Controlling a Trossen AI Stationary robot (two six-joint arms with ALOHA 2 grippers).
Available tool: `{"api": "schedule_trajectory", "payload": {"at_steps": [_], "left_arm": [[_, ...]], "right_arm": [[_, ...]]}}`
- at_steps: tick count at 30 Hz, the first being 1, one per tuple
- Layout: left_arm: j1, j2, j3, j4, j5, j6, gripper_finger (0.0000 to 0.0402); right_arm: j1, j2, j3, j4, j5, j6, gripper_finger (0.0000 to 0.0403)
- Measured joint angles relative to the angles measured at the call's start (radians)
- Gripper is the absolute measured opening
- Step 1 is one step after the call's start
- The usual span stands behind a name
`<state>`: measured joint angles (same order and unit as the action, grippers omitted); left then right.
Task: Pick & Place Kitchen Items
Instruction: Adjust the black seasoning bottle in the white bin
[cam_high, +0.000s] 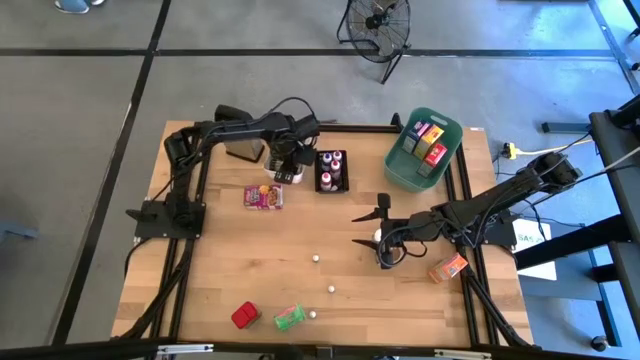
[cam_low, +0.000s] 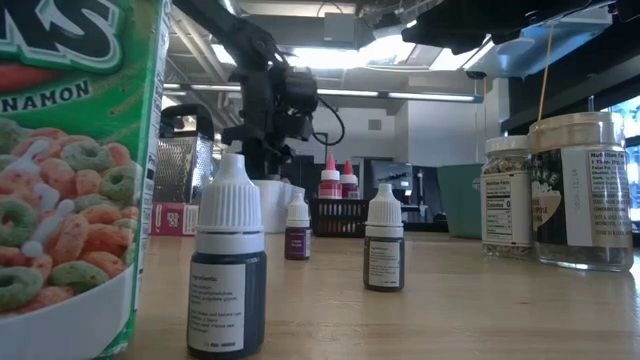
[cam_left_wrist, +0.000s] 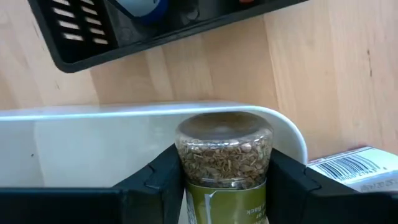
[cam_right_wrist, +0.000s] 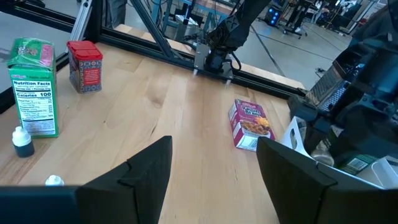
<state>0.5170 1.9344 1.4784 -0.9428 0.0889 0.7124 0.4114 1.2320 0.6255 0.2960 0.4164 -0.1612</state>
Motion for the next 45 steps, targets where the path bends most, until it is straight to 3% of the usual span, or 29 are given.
{"api": "schedule_trajectory", "payload": {"at_steps": [8,14,23,26,31,34,36,39,45], "left_arm": [[-0.011,-0.073,0.002,-0.003,0.001,-0.011,0.0161],[-0.012,-0.14,0.002,-0.002,0.001,-0.026,0.0161],[-0.013,-0.341,0.003,-0.003,-0.002,-0.103,0.0162],[-0.012,-0.429,0.003,0.012,0.077,-0.142,0.0162],[-0.004,-0.555,0.002,0.068,0.361,-0.207,0.0162],[-0.016,-0.621,-0.05,0.199,0.49,-0.274,0.0162],[-0.036,-0.659,-0.113,0.31,0.516,-0.322,0.0162],[-0.07,-0.716,-0.244,0.554,0.515,-0.426,0.0162],[-0.161,-0.764,-0.551,1.236,0.457,-0.654,0.0162]], "right_arm": [[-0.006,0.0,0.0,0.002,0.08,-0.009,0.0236],[-0.005,0.0,0.0,0.002,0.081,-0.011,0.0236],[-0.005,0.0,0.0,0.001,0.08,0.013,0.0236],[-0.005,0.0,0.0,-0.001,0.064,0.016,0.0236],[-0.005,0.0,0.0,0.01,0.015,0.015,0.0236],[-0.005,0.0,0.0,0.031,0.015,0.021,0.0236],[-0.005,0.0,0.0,0.051,0.017,0.027,0.0236],[-0.005,0.0,0.0,0.079,0.017,0.043,0.0243],[-0.005,0.0,0.0,0.145,0.088,0.044,0.028]]}}
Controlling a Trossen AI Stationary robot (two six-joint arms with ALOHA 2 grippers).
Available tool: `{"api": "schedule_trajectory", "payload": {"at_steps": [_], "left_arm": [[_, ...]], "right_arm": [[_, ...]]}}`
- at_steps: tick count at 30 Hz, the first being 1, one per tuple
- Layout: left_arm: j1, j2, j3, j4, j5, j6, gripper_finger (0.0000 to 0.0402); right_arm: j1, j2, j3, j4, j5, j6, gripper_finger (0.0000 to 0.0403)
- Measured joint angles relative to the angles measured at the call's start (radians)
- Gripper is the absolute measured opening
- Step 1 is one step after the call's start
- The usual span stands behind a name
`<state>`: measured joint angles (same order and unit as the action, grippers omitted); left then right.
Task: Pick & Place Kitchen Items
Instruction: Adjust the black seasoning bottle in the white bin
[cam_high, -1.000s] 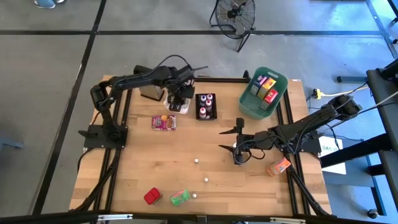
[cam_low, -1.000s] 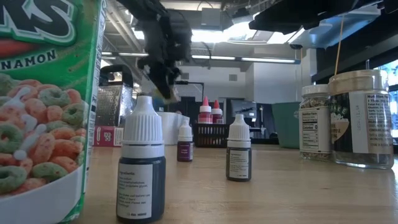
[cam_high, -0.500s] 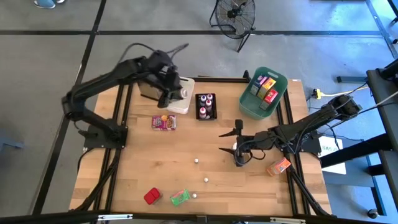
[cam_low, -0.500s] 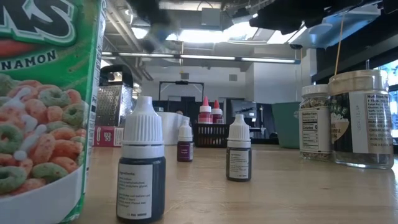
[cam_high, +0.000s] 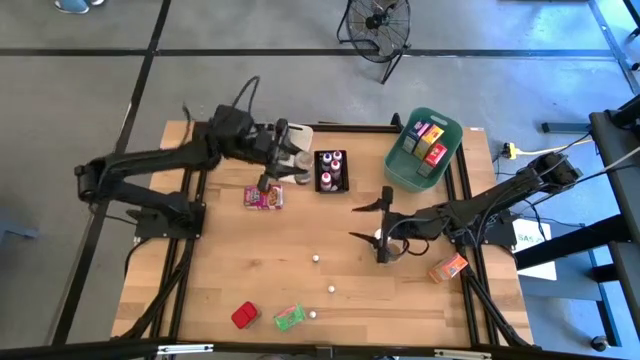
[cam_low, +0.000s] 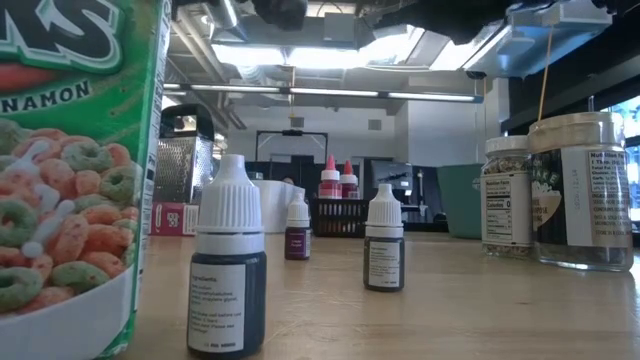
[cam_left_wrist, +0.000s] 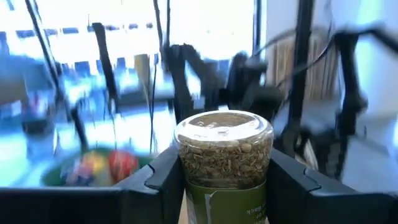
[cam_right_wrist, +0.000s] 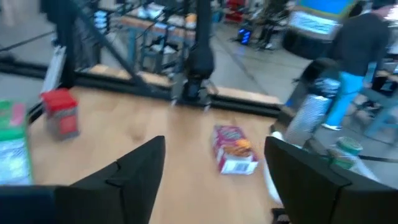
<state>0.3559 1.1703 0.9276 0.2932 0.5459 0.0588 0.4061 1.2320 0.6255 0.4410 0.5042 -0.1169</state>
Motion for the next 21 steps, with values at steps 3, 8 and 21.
{"api": "schedule_trajectory", "payload": {"at_steps": [3,8,21], "left_arm": [[-0.063,0.012,-0.144,0.392,-0.028,-0.056,0.0162],[-0.178,0.085,-0.307,0.935,-0.172,-0.066,0.0162],[-0.311,0.321,-0.217,1.175,-0.285,-0.072,0.0162]], "right_arm": [[0.0,0.0,0.004,0.044,0.088,-0.002,0.0308],[-0.008,0.0,0.04,0.063,0.172,-0.022,0.0341],[-0.045,0.126,0.226,0.066,0.038,-0.226,0.0348]]}}
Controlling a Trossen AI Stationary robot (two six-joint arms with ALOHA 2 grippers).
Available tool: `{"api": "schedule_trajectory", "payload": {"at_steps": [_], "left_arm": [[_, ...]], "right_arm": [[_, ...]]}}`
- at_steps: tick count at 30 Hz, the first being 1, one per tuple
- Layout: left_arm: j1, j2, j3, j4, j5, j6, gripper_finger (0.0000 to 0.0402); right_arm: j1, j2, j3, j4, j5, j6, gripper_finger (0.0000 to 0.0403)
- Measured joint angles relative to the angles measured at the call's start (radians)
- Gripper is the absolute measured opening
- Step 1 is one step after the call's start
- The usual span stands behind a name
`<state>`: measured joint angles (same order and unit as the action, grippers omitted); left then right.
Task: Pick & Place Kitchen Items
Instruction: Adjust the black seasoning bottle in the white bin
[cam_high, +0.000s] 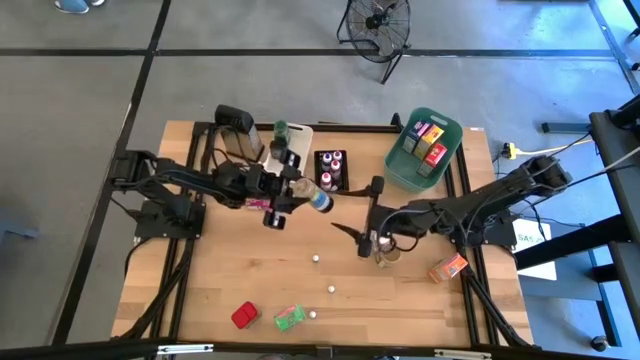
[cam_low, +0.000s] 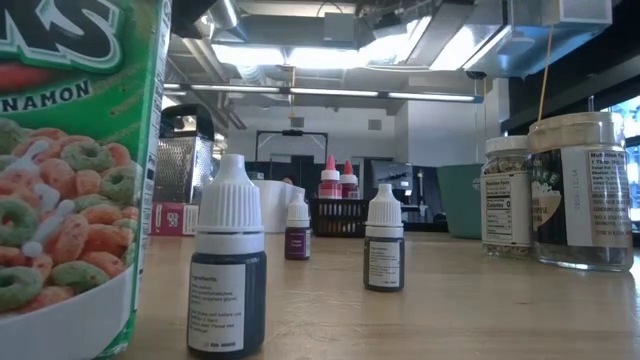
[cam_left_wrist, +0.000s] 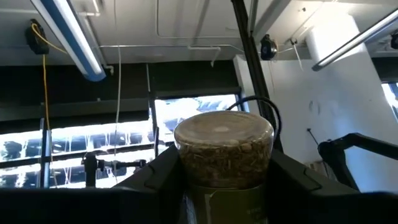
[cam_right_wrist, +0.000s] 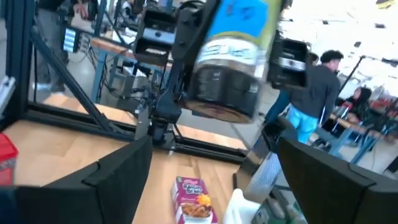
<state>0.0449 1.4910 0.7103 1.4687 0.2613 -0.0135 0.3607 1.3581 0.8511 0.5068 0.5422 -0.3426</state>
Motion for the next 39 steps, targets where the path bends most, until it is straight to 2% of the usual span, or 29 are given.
{"api": "schedule_trajectory", "payload": {"at_steps": [12,20,24,32,39], "left_arm": [[-0.006,0.014,0.013,-0.001,0.003,0.002,0.0162],[-0.006,0.014,0.013,-0.006,0.003,0.001,0.0162],[-0.006,0.014,0.013,-0.007,0.004,0.0,0.0162],[-0.007,0.013,0.013,-0.006,0.011,-0.003,0.0162],[-0.006,0.013,0.013,-0.008,0.003,0.003,0.0162]], "right_arm": [[0.0,0.14,0.163,0.008,0.064,-0.113,0.0348],[0.0,0.157,0.192,0.034,0.059,-0.144,0.0346],[-0.001,0.157,0.192,0.036,0.054,-0.144,0.0325],[-0.018,0.157,0.192,0.038,0.006,-0.126,0.026],[-0.027,0.155,0.193,0.028,0.003,-0.092,0.023]]}}
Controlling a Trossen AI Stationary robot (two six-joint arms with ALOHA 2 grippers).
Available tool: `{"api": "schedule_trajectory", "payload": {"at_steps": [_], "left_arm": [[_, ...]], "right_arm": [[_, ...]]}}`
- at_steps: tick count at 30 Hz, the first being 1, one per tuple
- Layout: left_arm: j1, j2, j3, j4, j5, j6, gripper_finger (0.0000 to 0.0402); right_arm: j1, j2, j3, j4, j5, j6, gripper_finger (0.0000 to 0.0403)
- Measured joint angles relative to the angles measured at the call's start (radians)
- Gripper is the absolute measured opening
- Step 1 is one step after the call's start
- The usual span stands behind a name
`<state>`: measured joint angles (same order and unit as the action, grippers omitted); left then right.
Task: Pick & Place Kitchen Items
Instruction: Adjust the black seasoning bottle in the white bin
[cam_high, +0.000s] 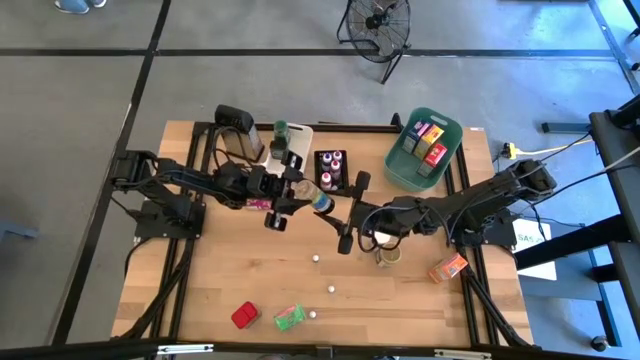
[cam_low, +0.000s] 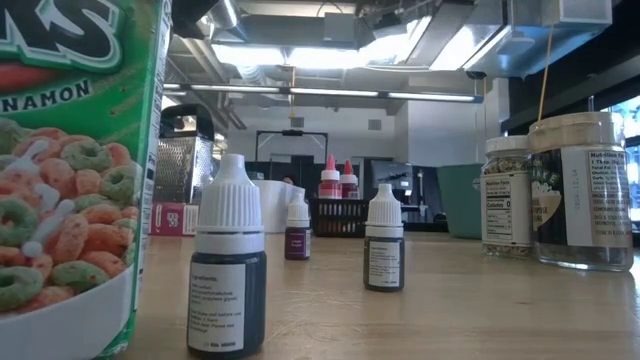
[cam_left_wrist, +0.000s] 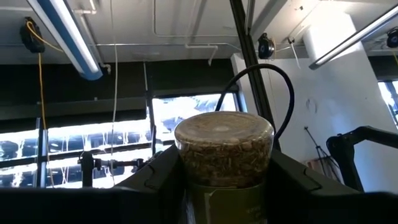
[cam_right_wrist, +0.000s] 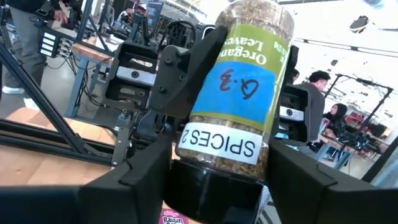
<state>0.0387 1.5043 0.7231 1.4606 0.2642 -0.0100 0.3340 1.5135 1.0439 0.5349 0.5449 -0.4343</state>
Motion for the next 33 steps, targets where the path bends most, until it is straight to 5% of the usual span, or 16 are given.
{"api": "schedule_trajectory", "payload": {"at_steps": [24,33], "left_arm": [[0.003,-0.002,0.0,-0.072,0.112,-0.011,0.0247],[0.004,-0.064,0.0,-0.24,0.122,0.047,0.0271]], "right_arm": [[0.003,0.006,-0.003,-0.142,0.029,0.053,0.0203],[0.021,-0.015,-0.002,-0.338,0.103,0.264,0.0202]]}}
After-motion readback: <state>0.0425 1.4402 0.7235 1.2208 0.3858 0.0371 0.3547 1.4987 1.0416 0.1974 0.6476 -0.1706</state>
